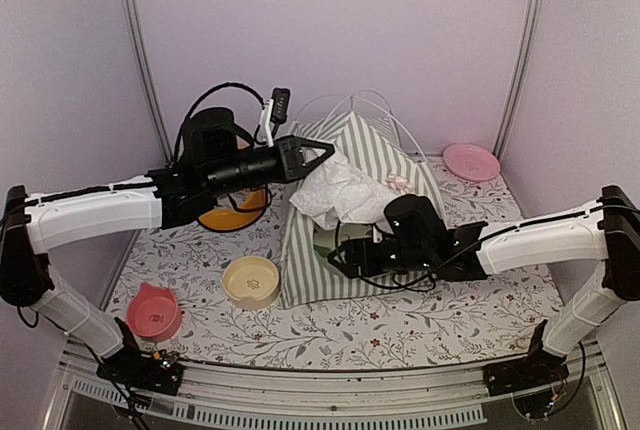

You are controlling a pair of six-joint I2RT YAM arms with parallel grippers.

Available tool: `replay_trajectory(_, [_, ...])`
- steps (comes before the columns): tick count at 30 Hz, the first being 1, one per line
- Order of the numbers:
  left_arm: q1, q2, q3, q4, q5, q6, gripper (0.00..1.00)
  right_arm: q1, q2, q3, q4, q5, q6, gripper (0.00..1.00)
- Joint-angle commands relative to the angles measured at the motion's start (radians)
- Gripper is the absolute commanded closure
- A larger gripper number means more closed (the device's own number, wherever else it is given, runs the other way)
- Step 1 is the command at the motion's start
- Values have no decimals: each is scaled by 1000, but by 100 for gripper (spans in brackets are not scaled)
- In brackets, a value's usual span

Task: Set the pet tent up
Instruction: Place the cushion in the tent.

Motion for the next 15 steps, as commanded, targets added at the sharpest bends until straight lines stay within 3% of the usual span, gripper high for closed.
replay_trajectory(1, [-28,-53,-54,13,1,-38,100,17,-58,-25,40,-38,8,23])
replay_trajectory(15, [-139,-31,-104,-7,-52,-94,100,18,-141,-74,-82,-136,50,21])
